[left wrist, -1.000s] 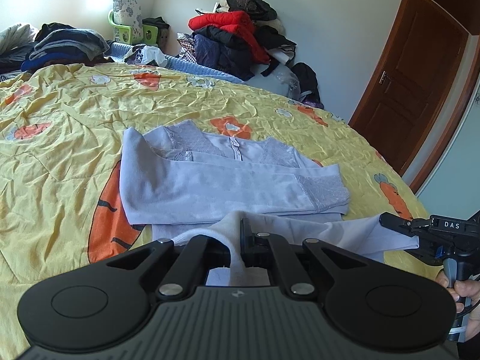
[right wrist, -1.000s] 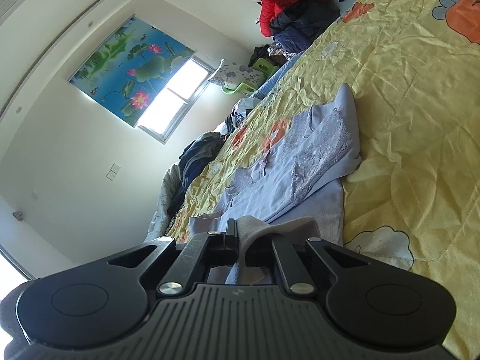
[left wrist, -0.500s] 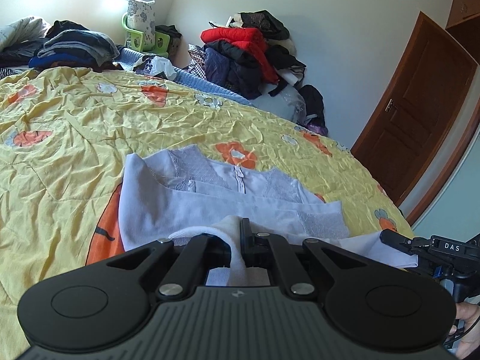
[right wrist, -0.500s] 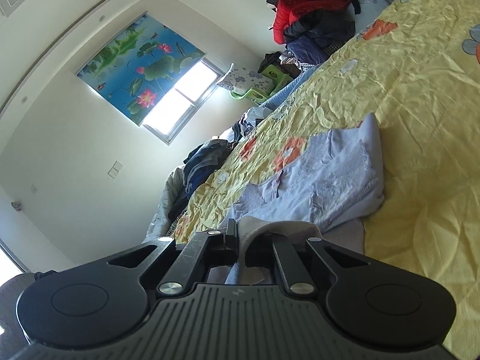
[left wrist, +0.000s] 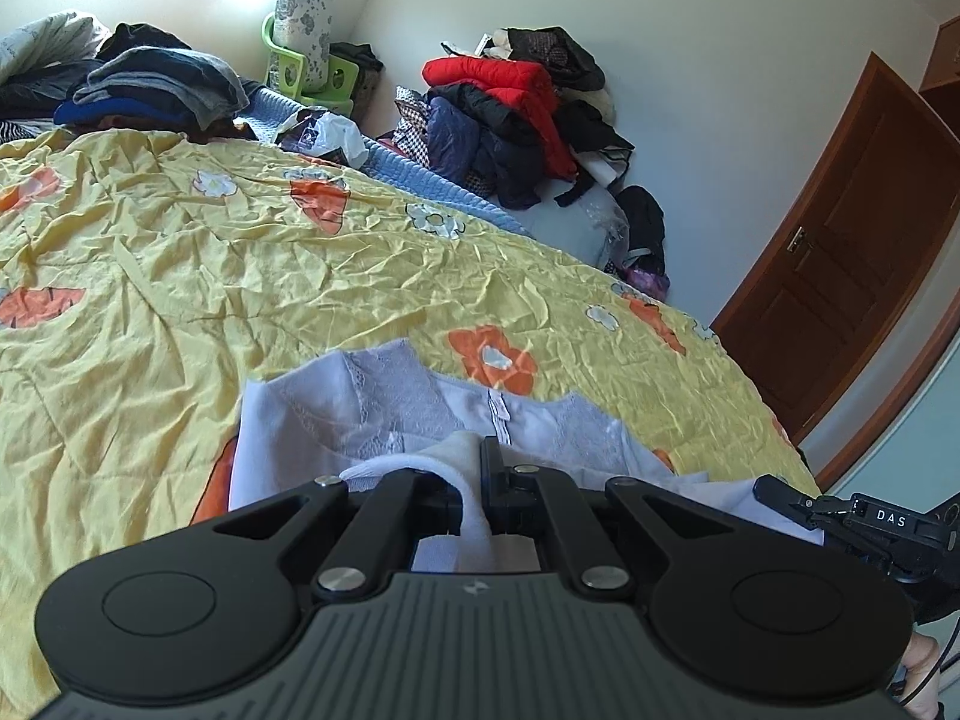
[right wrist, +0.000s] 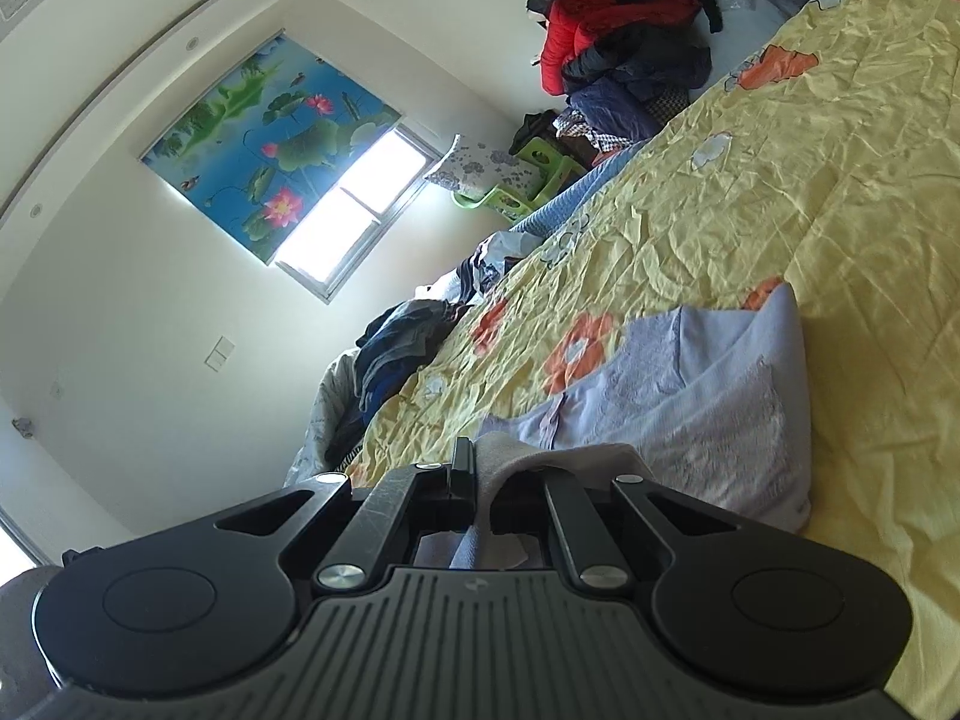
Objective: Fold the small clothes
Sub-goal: 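Lift the hem with both grippers and carry it toward the collar, then lay the hem over the collar and open both grippers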
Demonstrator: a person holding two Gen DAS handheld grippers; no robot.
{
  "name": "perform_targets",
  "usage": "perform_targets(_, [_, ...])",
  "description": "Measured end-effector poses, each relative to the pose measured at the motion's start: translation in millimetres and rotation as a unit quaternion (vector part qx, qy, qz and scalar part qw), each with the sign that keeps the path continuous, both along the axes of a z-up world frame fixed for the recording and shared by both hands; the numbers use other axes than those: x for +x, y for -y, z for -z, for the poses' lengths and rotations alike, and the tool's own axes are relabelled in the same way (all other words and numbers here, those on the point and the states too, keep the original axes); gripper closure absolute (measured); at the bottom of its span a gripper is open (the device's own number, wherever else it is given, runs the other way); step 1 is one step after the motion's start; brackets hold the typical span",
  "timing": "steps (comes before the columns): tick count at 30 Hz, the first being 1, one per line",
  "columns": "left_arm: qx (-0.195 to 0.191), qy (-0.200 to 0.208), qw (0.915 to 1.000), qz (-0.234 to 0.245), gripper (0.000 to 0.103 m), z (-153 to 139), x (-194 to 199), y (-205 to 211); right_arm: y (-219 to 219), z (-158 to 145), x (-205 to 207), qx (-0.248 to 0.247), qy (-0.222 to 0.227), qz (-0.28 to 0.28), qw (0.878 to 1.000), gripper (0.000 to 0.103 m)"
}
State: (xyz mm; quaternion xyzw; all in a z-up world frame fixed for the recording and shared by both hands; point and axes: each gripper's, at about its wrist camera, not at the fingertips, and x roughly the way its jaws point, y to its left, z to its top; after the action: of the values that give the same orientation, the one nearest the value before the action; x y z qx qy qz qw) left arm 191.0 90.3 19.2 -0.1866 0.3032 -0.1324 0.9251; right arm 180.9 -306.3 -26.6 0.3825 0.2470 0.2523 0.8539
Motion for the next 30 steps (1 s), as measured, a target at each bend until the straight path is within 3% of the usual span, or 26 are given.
perform_targets(14, [0.028,-0.041,0.9988,-0.003,0.100,23.7,78.6,12.3,2.1,30.3,77.0,0.013,-0.050,0.027,0.998,0.094])
perform_targets(20, [0.002,-0.083,0.9965,-0.001,0.100,44.4,106.2,6.2,1.4,46.2,100.1,0.013,-0.074,0.029,0.997,0.093])
perform_targets(26, [-0.028,-0.116,0.9929,0.000,0.100,58.0,118.4,-2.3,1.4,58.7,115.5,0.006,-0.109,0.028,0.994,0.087])
perform_targets(29, [-0.031,-0.124,0.9917,0.008,0.099,60.9,117.4,-4.6,3.3,63.5,117.0,0.006,-0.116,0.023,0.993,0.070])
perform_targets(30, [-0.033,-0.127,0.9912,0.010,0.099,61.9,116.9,-5.6,3.7,64.3,115.9,0.007,-0.118,0.021,0.993,0.068])
